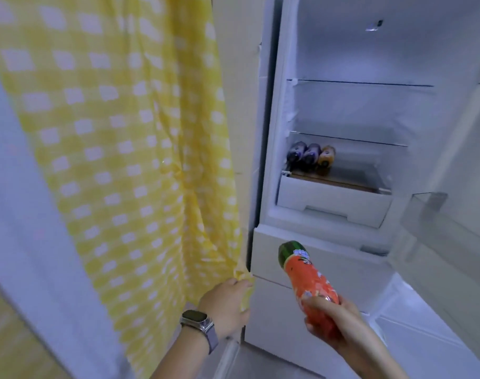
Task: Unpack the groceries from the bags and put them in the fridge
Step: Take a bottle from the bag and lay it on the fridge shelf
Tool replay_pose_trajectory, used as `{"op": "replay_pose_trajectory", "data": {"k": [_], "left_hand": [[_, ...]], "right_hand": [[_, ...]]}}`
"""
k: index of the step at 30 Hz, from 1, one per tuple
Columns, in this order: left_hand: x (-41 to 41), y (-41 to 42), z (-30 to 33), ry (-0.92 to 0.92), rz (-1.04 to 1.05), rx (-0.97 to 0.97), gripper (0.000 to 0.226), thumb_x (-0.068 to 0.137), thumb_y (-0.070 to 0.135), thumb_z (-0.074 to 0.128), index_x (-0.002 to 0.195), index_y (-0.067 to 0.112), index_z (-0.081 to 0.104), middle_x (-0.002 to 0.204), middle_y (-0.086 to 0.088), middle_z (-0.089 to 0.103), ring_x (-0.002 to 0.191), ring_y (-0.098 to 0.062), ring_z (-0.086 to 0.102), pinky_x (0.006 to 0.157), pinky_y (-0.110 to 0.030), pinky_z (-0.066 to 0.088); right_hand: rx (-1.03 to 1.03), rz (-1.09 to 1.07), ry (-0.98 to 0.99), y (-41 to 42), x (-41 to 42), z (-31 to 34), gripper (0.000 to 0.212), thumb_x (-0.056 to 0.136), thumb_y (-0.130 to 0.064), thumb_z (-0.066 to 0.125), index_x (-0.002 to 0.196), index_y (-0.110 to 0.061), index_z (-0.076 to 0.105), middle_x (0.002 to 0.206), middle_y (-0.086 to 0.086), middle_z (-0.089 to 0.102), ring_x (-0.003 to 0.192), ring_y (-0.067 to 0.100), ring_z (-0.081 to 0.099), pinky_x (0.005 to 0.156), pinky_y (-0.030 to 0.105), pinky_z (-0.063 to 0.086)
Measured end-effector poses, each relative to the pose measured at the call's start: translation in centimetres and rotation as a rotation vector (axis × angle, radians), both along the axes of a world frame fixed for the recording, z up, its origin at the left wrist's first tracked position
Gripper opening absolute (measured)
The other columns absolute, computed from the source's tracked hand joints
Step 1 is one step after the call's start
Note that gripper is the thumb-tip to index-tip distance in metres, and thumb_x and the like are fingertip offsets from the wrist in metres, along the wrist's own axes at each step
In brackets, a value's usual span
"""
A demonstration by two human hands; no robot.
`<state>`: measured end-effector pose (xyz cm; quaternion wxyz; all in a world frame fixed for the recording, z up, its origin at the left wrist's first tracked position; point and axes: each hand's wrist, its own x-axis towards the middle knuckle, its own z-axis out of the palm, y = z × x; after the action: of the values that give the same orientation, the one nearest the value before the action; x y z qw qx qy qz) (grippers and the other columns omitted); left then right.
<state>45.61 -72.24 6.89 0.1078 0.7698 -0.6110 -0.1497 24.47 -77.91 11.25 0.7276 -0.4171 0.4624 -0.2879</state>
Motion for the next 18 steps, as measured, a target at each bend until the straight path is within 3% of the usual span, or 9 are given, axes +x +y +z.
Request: {"op": "replay_pose_trajectory", "data": {"k": [2, 5, 9, 15, 18], "left_hand": [[0.2, -2.2, -0.3, -0.004, -0.045, -0.003, 0.058, 0.090, 0.037, 0.052, 0.144, 0.032, 0.032, 0.145, 0.007, 0.039, 0.129, -0.017, 0.043, 0.096, -0.033, 0.046], [0.1, -5.7, -0.5, 0.006, -0.105, -0.005, 0.056, 0.090, 0.038, 0.051, 0.143, 0.031, 0.033, 0.145, 0.006, 0.039, 0.129, -0.017, 0.044, 0.097, -0.034, 0.045], [-0.3, -11.2, -0.5, 0.019, -0.165, -0.007, 0.055, 0.090, 0.038, 0.051, 0.141, 0.030, 0.034, 0.144, 0.005, 0.040, 0.128, -0.017, 0.044, 0.100, -0.033, 0.044], [-0.7, -20.4, 0.4, 0.028, -0.185, -0.041, 0.056, 0.089, 0.036, 0.051, 0.142, 0.032, 0.034, 0.145, 0.003, 0.040, 0.130, -0.018, 0.044, 0.101, -0.030, 0.041], [-1.0, -25.1, 1.1, 0.036, -0.168, -0.044, 0.056, 0.089, 0.037, 0.052, 0.143, 0.031, 0.034, 0.144, 0.001, 0.042, 0.129, -0.019, 0.045, 0.100, -0.031, 0.042]], "right_hand": [[-0.014, -0.057, 0.030, -1.4, -0.1, 0.1, 0.031, 0.078, 0.001, 0.072, 0.106, 0.000, 0.058, 0.080, 0.016, 0.060, 0.053, 0.023, 0.055, 0.046, 0.025, 0.055], [-0.051, -0.134, 0.054, -3.9, -0.6, 0.4, 0.056, 0.056, -0.004, 0.082, 0.106, -0.002, 0.058, 0.082, 0.015, 0.060, 0.053, 0.022, 0.056, 0.047, 0.026, 0.054], [-0.099, -0.202, 0.056, -8.2, -1.5, 0.7, 0.060, 0.047, -0.014, 0.077, 0.103, -0.003, 0.058, 0.082, 0.016, 0.060, 0.056, 0.025, 0.056, 0.047, 0.027, 0.054], [-0.147, -0.243, 0.055, -17.4, -2.0, 1.0, 0.051, 0.058, -0.007, 0.084, 0.104, -0.002, 0.062, 0.083, 0.015, 0.061, 0.060, 0.023, 0.056, 0.048, 0.025, 0.053], [-0.168, -0.257, 0.033, -22.8, -1.6, 1.4, 0.036, 0.075, -0.001, 0.076, 0.106, -0.001, 0.058, 0.083, 0.014, 0.058, 0.061, 0.022, 0.053, 0.046, 0.023, 0.053]]}}
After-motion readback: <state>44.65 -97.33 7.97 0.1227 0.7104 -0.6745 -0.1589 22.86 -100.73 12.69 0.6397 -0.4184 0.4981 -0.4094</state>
